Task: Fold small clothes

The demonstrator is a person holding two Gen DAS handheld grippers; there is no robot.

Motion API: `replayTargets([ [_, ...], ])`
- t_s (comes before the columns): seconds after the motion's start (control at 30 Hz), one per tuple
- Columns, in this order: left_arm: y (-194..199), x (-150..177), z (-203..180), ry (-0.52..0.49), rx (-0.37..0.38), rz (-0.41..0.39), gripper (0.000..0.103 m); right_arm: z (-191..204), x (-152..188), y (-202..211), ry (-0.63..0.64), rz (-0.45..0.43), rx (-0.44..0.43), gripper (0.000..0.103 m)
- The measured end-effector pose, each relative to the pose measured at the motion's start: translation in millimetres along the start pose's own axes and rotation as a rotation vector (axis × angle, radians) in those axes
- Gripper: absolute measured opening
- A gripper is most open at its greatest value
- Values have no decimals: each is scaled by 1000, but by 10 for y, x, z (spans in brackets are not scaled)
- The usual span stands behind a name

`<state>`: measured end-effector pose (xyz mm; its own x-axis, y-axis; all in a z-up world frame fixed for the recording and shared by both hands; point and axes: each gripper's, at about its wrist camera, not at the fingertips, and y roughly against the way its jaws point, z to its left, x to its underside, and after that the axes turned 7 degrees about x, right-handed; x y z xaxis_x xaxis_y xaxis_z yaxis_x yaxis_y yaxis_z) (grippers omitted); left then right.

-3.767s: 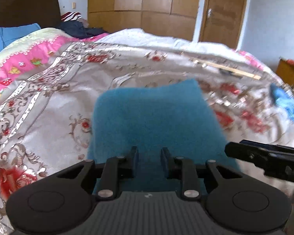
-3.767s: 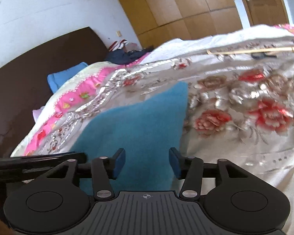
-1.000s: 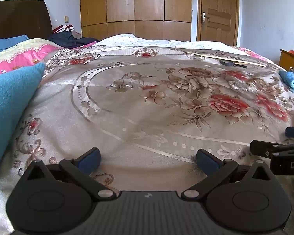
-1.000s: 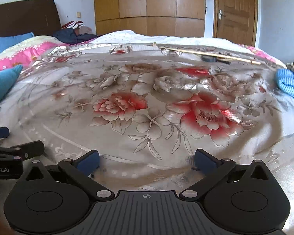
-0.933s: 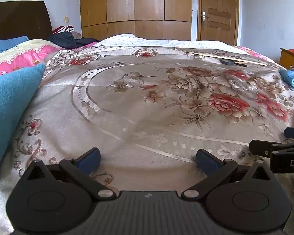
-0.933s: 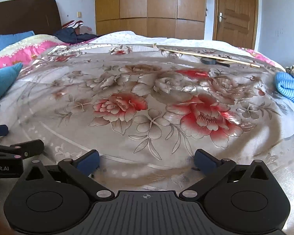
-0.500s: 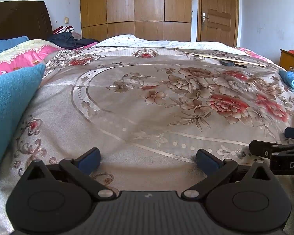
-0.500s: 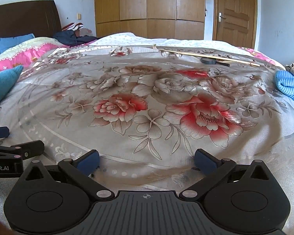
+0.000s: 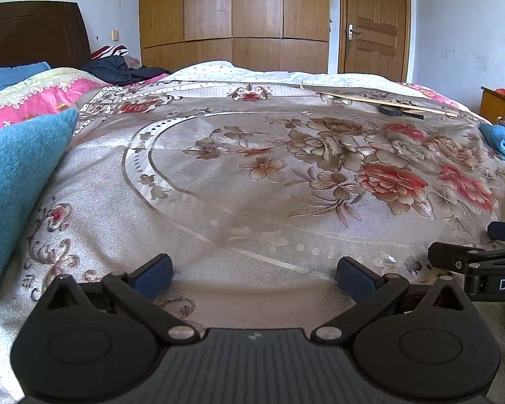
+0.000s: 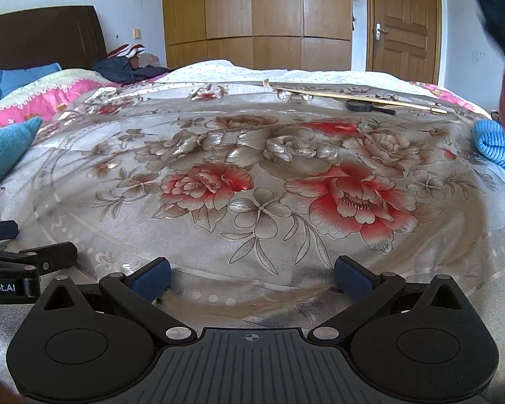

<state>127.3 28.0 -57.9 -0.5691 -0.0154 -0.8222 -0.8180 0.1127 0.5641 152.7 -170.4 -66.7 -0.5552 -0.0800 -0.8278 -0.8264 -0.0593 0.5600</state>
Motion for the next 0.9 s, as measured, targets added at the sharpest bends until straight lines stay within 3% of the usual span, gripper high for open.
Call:
replayTargets([
  [0.9,-1,0,-10,7,-3,-3,103,-5,5,2,-3,1,-4,103],
])
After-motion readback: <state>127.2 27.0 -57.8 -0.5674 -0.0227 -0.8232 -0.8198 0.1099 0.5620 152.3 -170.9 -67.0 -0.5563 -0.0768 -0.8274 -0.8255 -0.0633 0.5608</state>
